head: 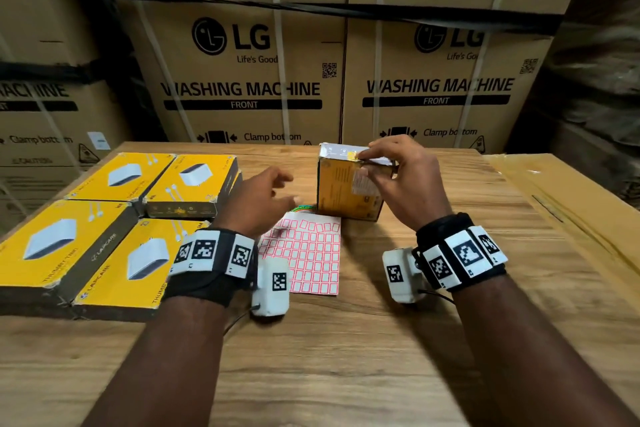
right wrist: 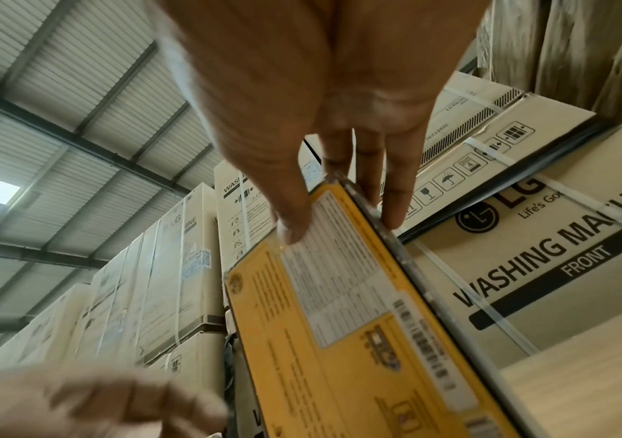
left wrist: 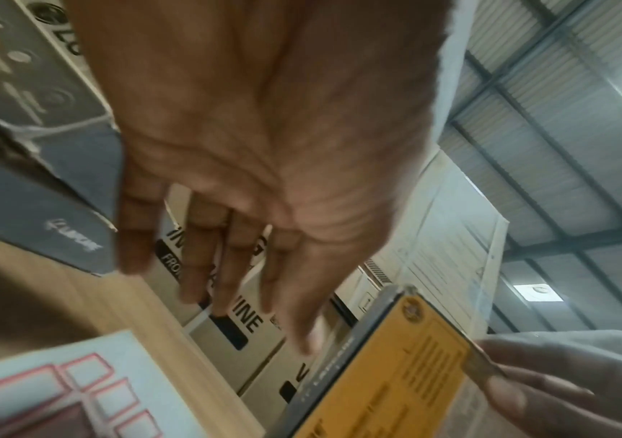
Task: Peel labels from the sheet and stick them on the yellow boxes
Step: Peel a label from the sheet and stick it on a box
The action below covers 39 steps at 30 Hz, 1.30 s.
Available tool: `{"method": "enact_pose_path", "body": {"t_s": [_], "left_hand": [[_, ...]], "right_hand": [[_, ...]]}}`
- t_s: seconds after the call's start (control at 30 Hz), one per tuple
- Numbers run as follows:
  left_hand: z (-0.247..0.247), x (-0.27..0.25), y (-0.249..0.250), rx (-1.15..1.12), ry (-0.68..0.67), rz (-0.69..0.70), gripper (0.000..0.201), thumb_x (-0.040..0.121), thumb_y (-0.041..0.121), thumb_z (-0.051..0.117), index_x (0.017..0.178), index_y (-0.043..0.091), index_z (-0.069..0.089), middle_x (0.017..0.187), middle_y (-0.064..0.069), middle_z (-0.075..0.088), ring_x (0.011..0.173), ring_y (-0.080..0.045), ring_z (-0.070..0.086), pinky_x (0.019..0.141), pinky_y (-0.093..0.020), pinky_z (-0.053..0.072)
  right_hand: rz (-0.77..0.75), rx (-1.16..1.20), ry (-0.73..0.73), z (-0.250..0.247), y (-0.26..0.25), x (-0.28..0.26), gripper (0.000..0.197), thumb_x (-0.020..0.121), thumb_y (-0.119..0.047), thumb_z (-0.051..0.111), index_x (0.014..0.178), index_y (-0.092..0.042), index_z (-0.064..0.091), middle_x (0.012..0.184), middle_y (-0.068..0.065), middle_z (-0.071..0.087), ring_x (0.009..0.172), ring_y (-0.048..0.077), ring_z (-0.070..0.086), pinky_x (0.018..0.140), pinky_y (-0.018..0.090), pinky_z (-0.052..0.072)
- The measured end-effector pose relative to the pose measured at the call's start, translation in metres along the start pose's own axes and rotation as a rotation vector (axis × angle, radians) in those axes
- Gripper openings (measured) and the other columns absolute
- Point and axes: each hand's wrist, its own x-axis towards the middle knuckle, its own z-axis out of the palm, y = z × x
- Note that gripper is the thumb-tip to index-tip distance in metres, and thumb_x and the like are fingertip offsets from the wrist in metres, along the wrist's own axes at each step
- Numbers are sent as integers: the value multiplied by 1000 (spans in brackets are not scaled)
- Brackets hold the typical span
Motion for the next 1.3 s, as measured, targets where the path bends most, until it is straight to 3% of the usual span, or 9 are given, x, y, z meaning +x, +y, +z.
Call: {"method": "enact_pose_path", "body": {"t_s": [0.13,0.23,0.37,0.5,0.67,0.9,1.03,1.13,1.3], "left_hand": [[-7,2,-19,108,-219,-211,57,85,34,73,135,19,50,137,-6,54,120,-20,54,100,-33,44],[-8,4,-23,135,-243,-253,61,83,32,75,137,21,49,132,-3,58,117,-19,56,100,-31,44],[-8,6,-22,184,-268,-261,45,82,29,77,123,23,59,107,3,63,101,-16,59,82,-27,46],[-10,1,-18,163,-306,-201,17,85,27,74,99,19,70,86,5,68,82,-14,64,75,-30,51],[-13,-7,-13,5,-580,-104,14,89,28,70,90,14,72,86,-7,74,73,-15,66,73,-36,53],[-16,-14,-7,-76,-645,-143,22,93,24,65,98,2,69,88,-9,75,69,-11,67,65,-24,51],[-17,-15,-9,-68,-615,-147,14,94,21,64,95,8,68,79,-4,72,64,-9,64,61,-23,50],[-18,-16,-8,-127,-606,-100,7,94,20,64,91,14,66,79,-3,70,63,-11,62,61,-26,49],[-20,-20,-1,-250,-609,-18,9,94,12,62,96,4,65,76,0,68,56,-4,60,53,-16,46]], "right_hand": [[22,-62,-30,-3,-2,0,40,81,-4,74,117,-19,65,119,-2,63,111,10,56,95,30,51],[103,-56,-48,-5,0,0,53,77,-6,80,126,-15,61,121,-1,61,109,9,56,90,29,56],[38,-55,-14,-6,4,-1,49,69,0,82,114,-14,66,110,-1,64,100,10,59,83,25,56],[55,-179,-98,-3,6,0,41,71,2,79,98,-22,60,101,-6,57,92,8,51,70,2,37],[143,-246,-390,-5,11,-4,52,62,-15,89,97,-27,54,101,-6,53,94,13,48,64,18,31],[122,-105,-138,-4,11,-2,39,73,-22,81,109,-19,65,101,-6,66,90,8,59,75,23,50],[270,18,-34,0,10,-2,37,74,-27,82,106,-19,66,92,-9,67,84,3,62,70,18,52],[416,224,41,3,14,-1,32,78,-39,77,97,-14,67,86,-1,71,76,13,69,64,32,58],[752,548,-100,15,29,-5,43,85,-29,75,108,3,58,77,16,66,51,17,56,60,39,59]]}}
